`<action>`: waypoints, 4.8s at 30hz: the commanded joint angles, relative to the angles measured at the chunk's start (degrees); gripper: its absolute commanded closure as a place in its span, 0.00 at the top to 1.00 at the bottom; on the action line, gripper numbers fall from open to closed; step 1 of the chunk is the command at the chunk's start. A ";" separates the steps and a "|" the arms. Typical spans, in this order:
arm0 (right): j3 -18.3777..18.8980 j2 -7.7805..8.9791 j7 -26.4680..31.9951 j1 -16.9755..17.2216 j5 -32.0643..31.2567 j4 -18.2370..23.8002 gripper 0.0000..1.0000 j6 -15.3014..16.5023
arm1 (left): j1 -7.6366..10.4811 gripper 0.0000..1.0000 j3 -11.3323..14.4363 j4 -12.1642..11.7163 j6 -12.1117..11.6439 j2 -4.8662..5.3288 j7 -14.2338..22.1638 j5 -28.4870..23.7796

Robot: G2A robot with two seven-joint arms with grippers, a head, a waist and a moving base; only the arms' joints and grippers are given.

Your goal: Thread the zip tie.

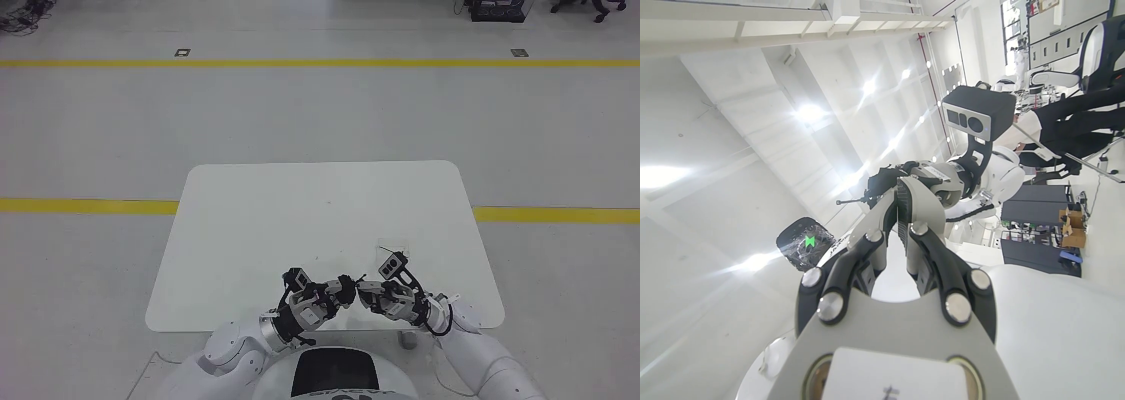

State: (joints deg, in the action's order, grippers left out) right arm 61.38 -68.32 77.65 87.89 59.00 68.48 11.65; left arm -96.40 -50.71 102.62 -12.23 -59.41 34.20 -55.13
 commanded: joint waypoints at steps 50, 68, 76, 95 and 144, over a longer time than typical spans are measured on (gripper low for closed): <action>-0.14 -0.52 -0.45 -0.45 -1.62 -1.86 0.00 -0.81 | 0.00 0.00 0.00 0.00 0.00 0.00 0.00 0.00; -0.34 -0.69 -0.85 -0.78 -2.29 -2.70 0.00 -1.16 | 0.00 0.00 0.00 0.00 0.00 0.00 0.00 0.00; -0.38 -0.73 -1.01 -0.83 -2.65 -3.02 0.00 -1.28 | 0.00 0.00 0.00 0.00 0.00 0.00 0.00 0.00; -0.24 -0.77 -1.62 -0.80 -3.21 -3.98 0.00 -1.38 | 0.00 0.00 0.00 0.00 0.00 0.00 0.00 0.00; 9.50 0.85 -14.54 5.73 -4.26 5.42 1.00 5.93 | -0.89 0.00 -0.40 0.75 -5.63 -1.39 2.73 -13.62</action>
State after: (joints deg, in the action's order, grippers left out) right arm 70.59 -67.51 63.19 93.41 54.71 73.47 17.17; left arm -97.11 -50.98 103.23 -17.35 -60.76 36.50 -67.88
